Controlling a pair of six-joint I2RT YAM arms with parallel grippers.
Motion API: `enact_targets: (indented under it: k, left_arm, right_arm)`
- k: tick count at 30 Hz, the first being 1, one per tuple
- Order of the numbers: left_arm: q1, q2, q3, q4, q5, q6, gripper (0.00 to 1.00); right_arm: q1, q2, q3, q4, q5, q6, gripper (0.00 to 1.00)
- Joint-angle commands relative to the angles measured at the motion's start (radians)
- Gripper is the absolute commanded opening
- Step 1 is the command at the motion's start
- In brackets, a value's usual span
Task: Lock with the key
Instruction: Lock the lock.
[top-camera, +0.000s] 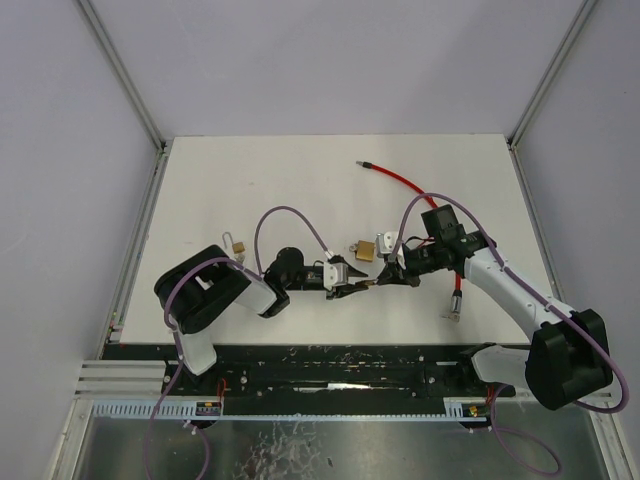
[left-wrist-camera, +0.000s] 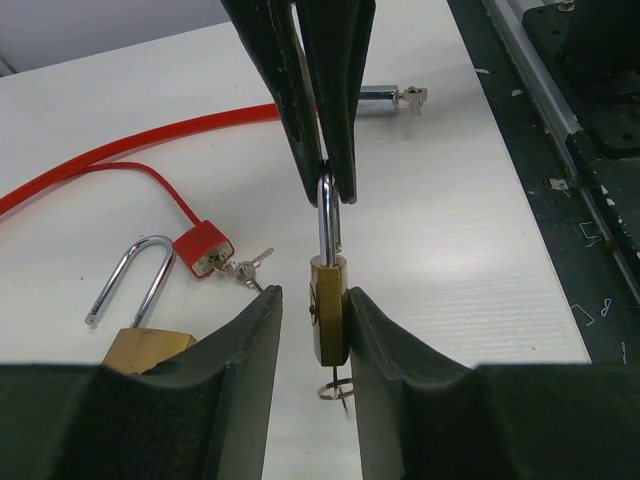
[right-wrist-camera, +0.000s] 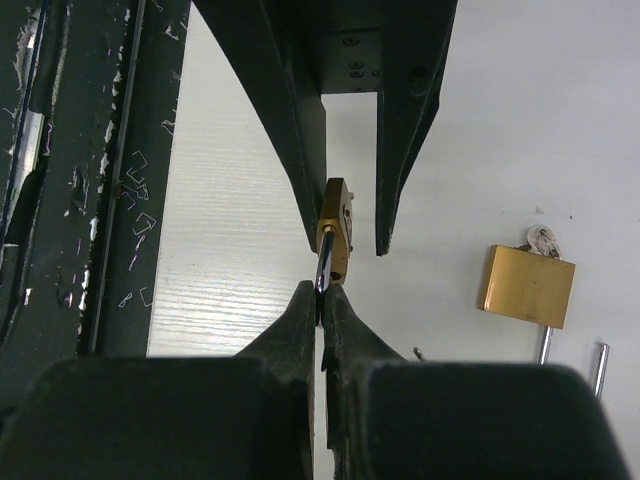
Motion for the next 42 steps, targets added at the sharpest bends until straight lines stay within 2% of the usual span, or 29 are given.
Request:
enact_targets:
  k: [1, 8, 9, 13, 16, 20, 25, 32, 42]
  left_arm:
    - [-0.008, 0.013, 0.024, 0.0, 0.032, 0.008, 0.3]
    - [-0.008, 0.019, 0.059, -0.085, 0.081, 0.026, 0.02]
    - [-0.007, 0.021, 0.062, -0.095, 0.094, 0.027, 0.0]
    - [-0.007, 0.043, 0.084, -0.111, 0.155, 0.01, 0.0]
    - [-0.008, 0.074, 0.096, -0.073, 0.145, -0.06, 0.0]
    - [-0.043, 0.135, 0.063, 0.103, 0.02, -0.153, 0.0]
    - [-0.137, 0.249, 0.003, 0.33, -0.091, -0.13, 0.0]
    - [-0.139, 0.253, -0.006, 0.311, -0.172, -0.081, 0.0]
    - [-0.139, 0.29, 0.03, 0.251, -0.209, -0.06, 0.0]
  right_arm:
    - [-0.001, -0.026, -0.004, 0.008, -0.044, -0.027, 0.0]
    - [-0.001, -0.029, -0.024, 0.017, -0.015, -0.063, 0.0]
    - [0.0, -0.031, -0.032, 0.026, -0.007, -0.072, 0.0]
    - [0.0, -0.042, -0.063, 0.063, 0.025, -0.084, 0.0]
    - [0.0, -0.024, -0.077, 0.058, 0.024, -0.106, 0.0]
    - [0.001, 0.014, -0.082, 0.018, 0.018, -0.201, 0.0]
    - [0.01, 0.056, -0.076, -0.018, 0.007, -0.237, 0.0]
    - [0.02, 0.116, -0.061, -0.086, 0.025, -0.324, 0.0]
    - [0.028, 0.172, -0.045, -0.047, 0.037, -0.211, 0.0]
